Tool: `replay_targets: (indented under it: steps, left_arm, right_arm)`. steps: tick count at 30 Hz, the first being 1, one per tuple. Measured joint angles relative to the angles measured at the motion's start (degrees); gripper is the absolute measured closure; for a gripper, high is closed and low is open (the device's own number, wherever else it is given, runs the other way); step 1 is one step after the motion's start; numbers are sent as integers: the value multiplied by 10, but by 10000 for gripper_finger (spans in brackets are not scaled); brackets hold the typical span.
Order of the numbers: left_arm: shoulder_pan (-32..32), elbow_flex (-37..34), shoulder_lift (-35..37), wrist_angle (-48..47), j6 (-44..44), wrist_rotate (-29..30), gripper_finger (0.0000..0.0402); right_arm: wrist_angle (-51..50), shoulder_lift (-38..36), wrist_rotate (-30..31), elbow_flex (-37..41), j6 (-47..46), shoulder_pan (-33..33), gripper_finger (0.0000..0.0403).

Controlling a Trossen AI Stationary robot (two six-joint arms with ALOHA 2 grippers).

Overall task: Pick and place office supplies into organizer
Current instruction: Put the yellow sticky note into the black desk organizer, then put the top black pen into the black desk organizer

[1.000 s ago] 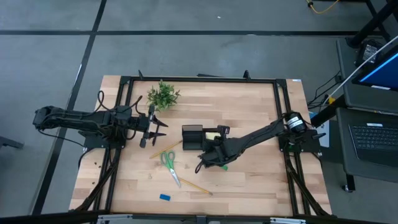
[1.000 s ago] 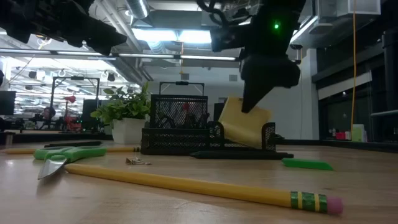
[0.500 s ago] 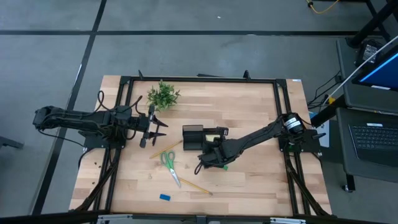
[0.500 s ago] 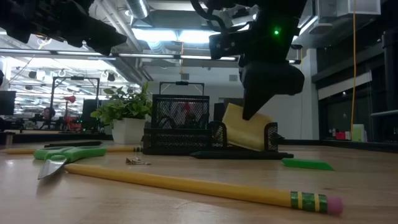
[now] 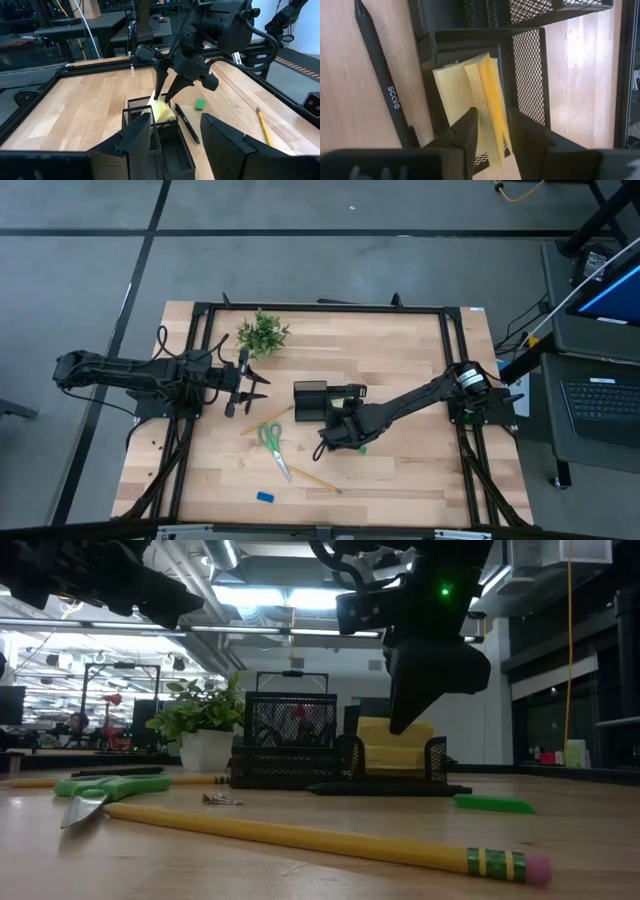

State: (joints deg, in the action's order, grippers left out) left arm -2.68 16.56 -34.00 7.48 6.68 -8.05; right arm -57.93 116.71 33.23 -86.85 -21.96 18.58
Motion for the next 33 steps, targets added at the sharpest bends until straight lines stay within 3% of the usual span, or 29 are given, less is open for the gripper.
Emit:
replay_targets:
  steps: [16, 26, 33]
  left_arm:
    - [0, 0, 0, 0, 0, 0, 233]
    - [0, -1, 0, 0, 0, 0, 235]
    - [0, -1, 0, 0, 0, 0, 233]
  right_arm:
    - [28, 0, 2, 0, 1, -13, 248]
    - [18, 0, -18, -6, 29, -13, 248]
    - [-46, -1, -18, -67, 15, -14, 277]
